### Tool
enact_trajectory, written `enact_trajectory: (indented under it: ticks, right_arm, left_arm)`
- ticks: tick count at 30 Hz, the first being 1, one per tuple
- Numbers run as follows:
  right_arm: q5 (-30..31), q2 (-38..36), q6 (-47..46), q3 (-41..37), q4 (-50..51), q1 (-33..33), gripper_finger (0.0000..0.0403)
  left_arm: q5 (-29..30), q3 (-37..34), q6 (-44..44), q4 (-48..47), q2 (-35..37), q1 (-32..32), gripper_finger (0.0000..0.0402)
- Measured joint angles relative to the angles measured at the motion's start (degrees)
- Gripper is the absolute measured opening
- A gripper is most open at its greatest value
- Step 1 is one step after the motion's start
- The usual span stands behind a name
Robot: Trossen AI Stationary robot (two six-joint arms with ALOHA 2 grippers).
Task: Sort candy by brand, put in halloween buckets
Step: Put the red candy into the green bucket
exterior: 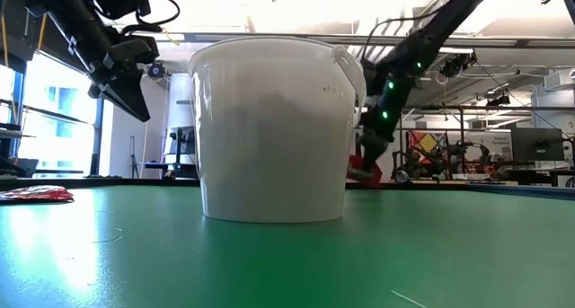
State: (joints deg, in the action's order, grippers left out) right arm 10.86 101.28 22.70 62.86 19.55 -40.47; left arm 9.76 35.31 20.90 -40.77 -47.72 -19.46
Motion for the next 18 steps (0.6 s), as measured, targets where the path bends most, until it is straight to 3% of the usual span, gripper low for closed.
enact_trajectory:
  ticks: [10,18]
  right_arm:
    - [-5.9,-6.8,-13.7,11.9,16.6,0.1,0.0000]
    - [-21.6,-10.8,-34.7,22.1,18.8,1.9,0.0000]
  left_arm:
    - [0.0,0.0,0.0,0.1,0.0,0.0,0.0011]
    - [0.0,0.0,-0.5,0.6,0.0,0.0,0.0011]
